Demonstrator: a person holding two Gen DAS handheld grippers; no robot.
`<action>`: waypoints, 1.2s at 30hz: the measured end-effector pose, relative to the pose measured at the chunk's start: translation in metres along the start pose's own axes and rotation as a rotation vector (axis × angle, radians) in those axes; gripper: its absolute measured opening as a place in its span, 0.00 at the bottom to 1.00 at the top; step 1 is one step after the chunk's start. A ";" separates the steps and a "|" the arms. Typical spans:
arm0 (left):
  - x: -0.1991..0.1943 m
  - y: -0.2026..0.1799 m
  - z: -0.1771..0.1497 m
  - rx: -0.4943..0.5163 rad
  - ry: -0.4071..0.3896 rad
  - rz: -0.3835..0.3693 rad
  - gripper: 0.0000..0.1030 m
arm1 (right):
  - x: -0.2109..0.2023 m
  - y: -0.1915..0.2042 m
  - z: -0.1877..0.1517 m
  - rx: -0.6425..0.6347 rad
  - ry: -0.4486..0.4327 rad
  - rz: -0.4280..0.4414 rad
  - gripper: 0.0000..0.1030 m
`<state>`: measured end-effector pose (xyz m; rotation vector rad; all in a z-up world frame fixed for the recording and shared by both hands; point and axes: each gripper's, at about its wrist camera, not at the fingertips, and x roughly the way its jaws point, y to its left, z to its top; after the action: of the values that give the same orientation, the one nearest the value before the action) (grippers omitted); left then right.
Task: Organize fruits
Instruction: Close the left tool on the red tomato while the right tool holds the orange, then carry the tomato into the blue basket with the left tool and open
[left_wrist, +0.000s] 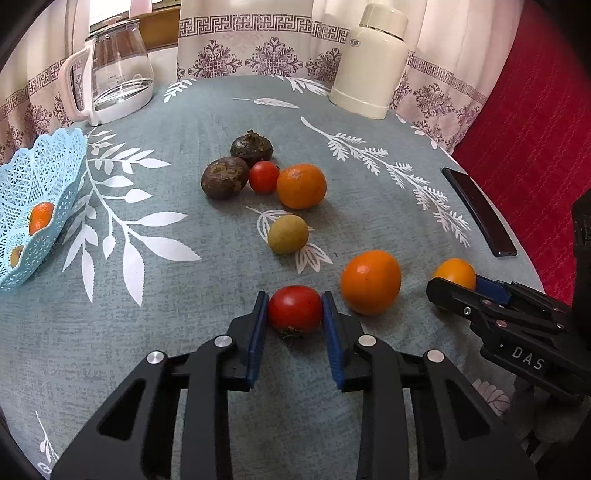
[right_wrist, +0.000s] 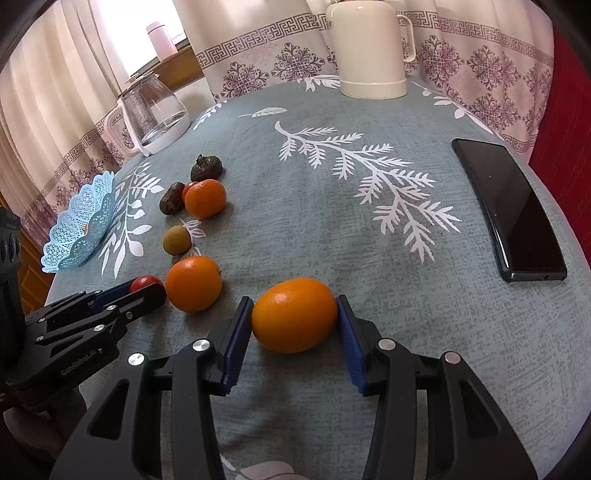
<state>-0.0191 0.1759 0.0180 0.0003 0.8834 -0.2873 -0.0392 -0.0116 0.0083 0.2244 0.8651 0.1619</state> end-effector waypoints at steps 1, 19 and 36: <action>-0.002 0.000 0.000 -0.001 -0.004 0.000 0.29 | 0.000 0.000 0.000 0.000 0.001 0.000 0.45; -0.055 0.060 0.016 -0.114 -0.154 0.163 0.29 | 0.001 0.003 0.000 -0.017 0.005 -0.024 0.45; -0.094 0.160 0.020 -0.296 -0.244 0.352 0.29 | -0.001 0.009 0.000 -0.045 -0.002 -0.058 0.44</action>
<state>-0.0203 0.3507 0.0836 -0.1497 0.6610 0.1711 -0.0408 -0.0031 0.0112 0.1570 0.8645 0.1273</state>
